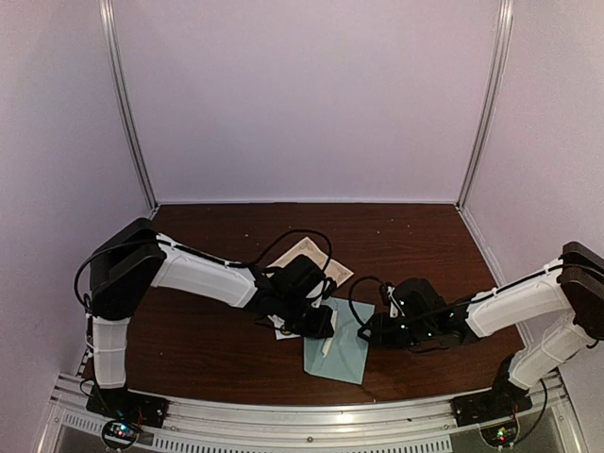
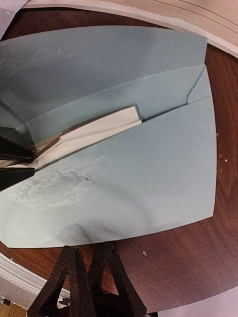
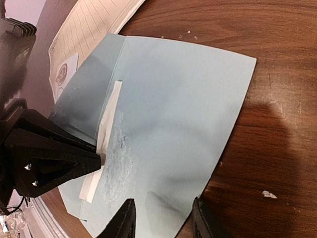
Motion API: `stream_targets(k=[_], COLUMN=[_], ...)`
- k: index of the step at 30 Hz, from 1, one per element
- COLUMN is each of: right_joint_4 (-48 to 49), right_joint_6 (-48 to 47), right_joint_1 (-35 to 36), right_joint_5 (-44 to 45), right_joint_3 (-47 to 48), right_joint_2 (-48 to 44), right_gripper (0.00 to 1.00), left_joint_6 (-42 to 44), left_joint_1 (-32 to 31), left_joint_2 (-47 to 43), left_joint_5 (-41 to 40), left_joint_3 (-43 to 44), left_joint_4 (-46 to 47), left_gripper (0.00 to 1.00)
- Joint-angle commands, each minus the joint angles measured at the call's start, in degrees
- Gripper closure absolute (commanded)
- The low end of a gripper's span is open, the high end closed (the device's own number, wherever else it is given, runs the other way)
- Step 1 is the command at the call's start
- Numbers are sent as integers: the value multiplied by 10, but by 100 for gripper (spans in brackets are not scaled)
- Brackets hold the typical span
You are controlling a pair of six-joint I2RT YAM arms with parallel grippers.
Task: Place the letter into the envelope and seal it
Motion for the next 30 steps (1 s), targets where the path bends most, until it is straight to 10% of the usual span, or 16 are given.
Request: stream_targets(k=[1, 17, 30], right_joint_4=[-3, -148, -251], right_joint_6=[-1, -56, -118], right_joint_1=[5, -14, -38], right_joint_5=[6, 115, 175], right_joint_3=[13, 58, 116], right_joint_2=[8, -73, -150], right_gripper=[61, 55, 44], left_joint_6=[-5, 60, 115], left_joint_1=[-5, -8, -5], left_joint_2=[16, -118, -262], left_joint_5=[29, -126, -253], left_joint_3=[-7, -14, 5], left_joint_4=[31, 33, -41], left_gripper=[94, 77, 24])
